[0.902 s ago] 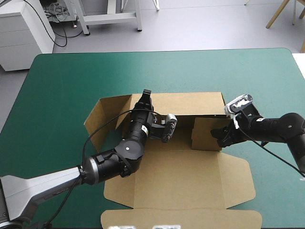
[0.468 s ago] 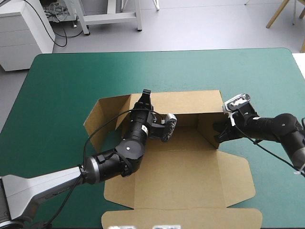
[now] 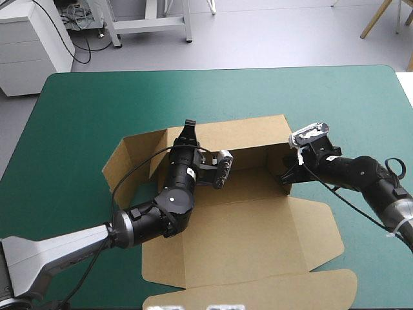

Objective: Fold the box

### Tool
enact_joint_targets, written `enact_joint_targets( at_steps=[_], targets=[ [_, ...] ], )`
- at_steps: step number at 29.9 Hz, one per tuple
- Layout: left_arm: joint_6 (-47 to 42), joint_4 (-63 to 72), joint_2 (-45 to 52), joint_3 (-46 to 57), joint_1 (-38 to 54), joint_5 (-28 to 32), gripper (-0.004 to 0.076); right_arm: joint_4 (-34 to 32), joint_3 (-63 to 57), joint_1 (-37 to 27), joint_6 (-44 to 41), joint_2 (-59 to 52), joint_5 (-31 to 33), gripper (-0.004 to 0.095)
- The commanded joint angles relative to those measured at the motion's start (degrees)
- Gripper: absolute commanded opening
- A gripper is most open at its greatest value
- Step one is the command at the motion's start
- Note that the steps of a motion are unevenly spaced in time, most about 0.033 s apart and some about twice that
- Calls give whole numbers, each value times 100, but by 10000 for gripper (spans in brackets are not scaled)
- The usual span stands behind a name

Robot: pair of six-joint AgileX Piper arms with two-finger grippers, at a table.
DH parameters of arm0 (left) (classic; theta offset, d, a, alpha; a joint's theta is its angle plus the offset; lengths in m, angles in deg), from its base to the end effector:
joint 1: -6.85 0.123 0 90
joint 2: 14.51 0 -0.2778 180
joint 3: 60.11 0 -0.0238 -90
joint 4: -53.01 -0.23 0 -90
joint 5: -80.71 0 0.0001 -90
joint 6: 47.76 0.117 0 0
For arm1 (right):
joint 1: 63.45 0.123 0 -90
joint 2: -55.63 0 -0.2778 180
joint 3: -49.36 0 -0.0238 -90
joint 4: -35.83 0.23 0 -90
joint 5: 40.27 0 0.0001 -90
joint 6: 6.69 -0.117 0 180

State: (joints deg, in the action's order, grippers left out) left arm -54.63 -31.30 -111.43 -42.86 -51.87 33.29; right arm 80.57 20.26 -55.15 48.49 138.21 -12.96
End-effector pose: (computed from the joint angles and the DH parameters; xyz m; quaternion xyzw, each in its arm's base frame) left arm 0.2404 -0.2304 0.2861 0.6520 0.4967 0.4069 0.4033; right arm 0.2608 0.0763 0.2617 -0.2383 0.8711 0.1299 0.4094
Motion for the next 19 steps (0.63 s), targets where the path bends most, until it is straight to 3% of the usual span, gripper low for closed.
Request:
enact_joint_targets(
  at_steps=[1, 4, 7, 12, 14, 19],
  targets=[
    [29, -15, 126, -89, -59, 343, -10, 280, 170, 119, -257, -163, 211, 1],
    [-120, -15, 118, -89, -59, 343, 10, 105, 170, 119, -507, -163, 198, 1],
    [-234, -41, 118, -89, -59, 321, 102, -118, 170, 119, -798, -163, 245, 1],
    [-1419, -547, 118, -89, -59, 295, 407, -546, 182, 119, -1334, -163, 391, 1],
    [-1781, -942, 118, -89, -59, 221, 487, -671, 182, 119, -1557, -163, 412, 1],
    [-2871, -1875, 118, -89, -146, 101, 456, -690, 207, 119, -1751, -163, 649, 1]
  ],
)
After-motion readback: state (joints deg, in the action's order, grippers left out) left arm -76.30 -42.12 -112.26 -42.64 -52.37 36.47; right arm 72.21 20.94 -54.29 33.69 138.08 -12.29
